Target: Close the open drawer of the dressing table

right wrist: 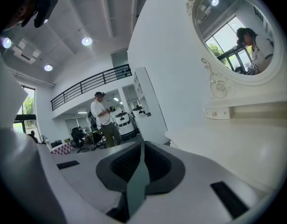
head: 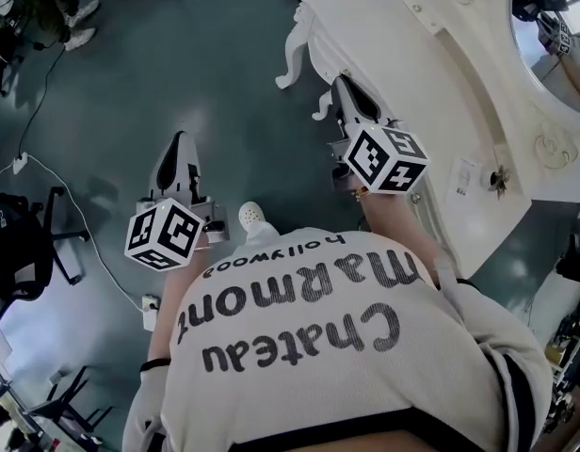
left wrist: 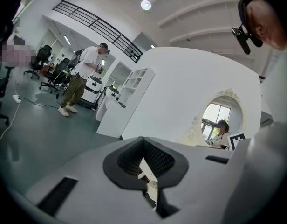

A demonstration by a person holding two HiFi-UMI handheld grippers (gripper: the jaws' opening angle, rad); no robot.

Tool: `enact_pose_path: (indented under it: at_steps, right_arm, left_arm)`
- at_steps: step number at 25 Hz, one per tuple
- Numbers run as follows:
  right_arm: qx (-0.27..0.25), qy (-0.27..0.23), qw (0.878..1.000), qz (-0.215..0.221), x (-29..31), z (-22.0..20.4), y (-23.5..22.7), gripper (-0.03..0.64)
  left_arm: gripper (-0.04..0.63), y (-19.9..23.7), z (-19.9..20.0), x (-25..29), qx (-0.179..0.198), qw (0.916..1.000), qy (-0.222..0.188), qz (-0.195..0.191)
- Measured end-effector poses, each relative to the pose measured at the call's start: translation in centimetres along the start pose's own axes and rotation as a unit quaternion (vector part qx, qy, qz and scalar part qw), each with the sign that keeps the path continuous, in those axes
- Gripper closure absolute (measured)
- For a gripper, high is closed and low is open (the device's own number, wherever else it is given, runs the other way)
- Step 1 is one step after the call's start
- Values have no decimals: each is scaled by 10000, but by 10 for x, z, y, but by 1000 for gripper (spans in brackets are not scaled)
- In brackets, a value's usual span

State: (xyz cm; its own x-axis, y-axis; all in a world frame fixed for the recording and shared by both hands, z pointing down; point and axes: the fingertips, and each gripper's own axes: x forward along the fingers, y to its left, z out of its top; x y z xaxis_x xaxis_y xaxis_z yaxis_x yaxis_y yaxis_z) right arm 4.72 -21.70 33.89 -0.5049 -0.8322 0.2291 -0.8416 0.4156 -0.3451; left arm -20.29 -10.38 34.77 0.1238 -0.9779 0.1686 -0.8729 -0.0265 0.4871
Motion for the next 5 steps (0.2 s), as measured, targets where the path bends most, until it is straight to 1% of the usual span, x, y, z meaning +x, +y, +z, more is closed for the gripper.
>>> enact_pose_path:
  at_steps: [5]
  right_arm:
    - [56, 1, 10000, 69, -20, -6, -7, 570]
  left_arm:
    - [589, -16, -9, -18, 28, 10000, -49, 50]
